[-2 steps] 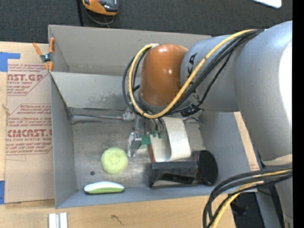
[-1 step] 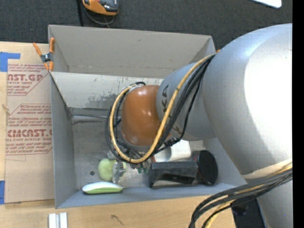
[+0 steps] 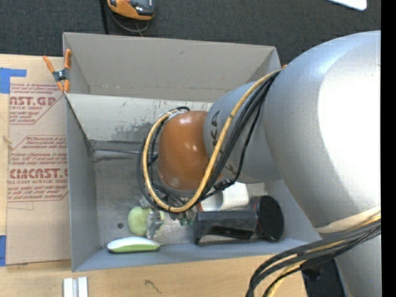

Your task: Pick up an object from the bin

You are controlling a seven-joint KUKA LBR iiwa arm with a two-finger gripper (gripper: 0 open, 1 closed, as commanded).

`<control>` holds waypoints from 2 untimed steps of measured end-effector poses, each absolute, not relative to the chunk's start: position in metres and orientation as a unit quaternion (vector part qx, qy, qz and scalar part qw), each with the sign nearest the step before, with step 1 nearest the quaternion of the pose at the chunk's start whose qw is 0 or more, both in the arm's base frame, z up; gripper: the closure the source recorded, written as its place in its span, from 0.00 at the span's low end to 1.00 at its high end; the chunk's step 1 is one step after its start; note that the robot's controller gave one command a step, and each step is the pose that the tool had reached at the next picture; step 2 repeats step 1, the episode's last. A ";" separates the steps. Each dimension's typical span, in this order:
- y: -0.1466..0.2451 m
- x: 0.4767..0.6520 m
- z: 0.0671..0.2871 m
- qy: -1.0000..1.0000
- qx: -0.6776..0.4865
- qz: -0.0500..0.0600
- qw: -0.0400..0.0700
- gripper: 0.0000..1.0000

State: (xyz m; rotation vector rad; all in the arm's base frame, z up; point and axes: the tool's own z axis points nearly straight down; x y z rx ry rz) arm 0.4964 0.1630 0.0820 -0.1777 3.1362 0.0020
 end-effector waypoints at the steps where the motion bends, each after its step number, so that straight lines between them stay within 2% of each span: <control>1: 0.161 0.501 0.241 0.998 -0.062 0.000 0.003 1.00; 2: 0.161 0.501 0.241 0.998 -0.062 0.000 0.003 1.00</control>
Offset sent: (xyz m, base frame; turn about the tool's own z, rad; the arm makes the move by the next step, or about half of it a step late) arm 0.0000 0.0000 0.0000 0.0000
